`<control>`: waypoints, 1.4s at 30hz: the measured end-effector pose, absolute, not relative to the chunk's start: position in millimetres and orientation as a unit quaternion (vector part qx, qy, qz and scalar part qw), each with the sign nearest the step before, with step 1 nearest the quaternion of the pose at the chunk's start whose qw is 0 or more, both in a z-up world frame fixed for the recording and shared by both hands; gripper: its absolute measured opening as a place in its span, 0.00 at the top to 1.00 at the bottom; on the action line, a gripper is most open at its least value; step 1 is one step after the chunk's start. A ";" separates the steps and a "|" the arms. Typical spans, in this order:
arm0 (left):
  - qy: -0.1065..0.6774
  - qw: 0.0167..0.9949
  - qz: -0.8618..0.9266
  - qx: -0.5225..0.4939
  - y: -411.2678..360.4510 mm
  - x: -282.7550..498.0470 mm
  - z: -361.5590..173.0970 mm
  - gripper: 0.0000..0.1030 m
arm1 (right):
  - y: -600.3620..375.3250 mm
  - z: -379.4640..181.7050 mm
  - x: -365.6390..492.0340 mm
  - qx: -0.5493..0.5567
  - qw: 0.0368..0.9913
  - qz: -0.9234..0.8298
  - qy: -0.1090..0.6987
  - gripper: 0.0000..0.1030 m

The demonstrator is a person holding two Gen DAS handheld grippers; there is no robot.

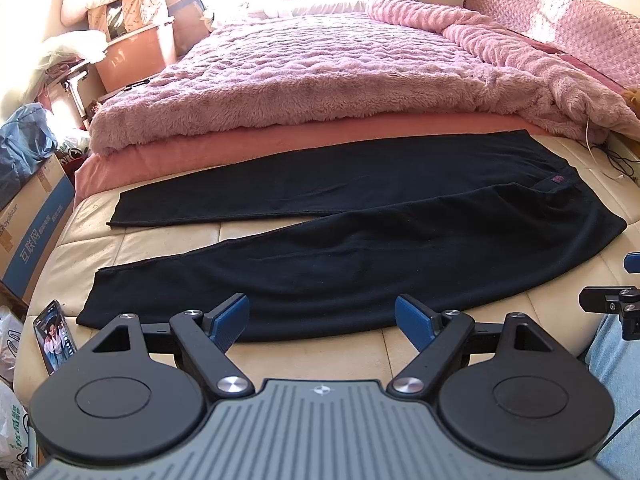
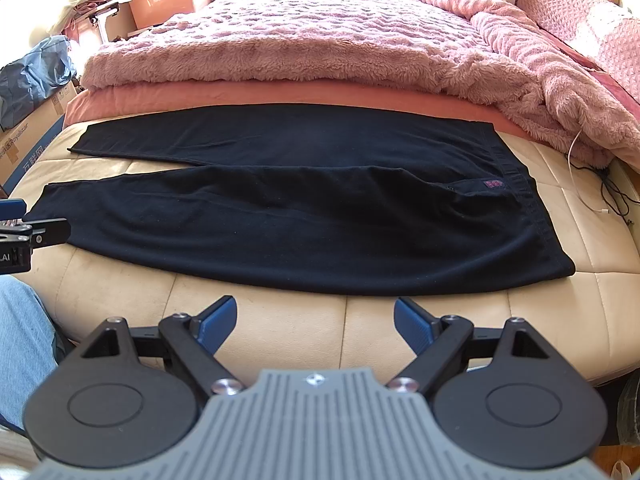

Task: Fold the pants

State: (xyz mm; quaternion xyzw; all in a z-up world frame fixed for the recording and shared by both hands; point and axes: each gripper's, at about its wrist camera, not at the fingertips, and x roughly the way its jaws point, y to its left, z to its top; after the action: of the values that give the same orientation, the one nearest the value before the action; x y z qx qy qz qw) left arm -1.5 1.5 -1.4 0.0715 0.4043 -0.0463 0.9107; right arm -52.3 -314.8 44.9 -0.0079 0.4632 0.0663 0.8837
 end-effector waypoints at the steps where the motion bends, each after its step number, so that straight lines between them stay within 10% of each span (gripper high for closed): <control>1: 0.404 0.911 -0.047 0.072 1.7 -2.0 -1.5 0.06 | -314.7 44.9 -52.3 -0.008 0.884 0.066 0.463 0.20; 42: 0.403 0.910 -0.057 0.072 1.9 -2.0 0.3 0.06 | -308.5 52.3 -51.6 -0.013 0.884 0.070 0.462 0.20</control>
State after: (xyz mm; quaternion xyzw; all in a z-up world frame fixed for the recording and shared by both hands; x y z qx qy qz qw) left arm -2.0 1.9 0.3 0.0722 0.4034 -0.0575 0.9104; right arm -51.6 -308.5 52.3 -0.0132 0.4622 0.0697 0.8840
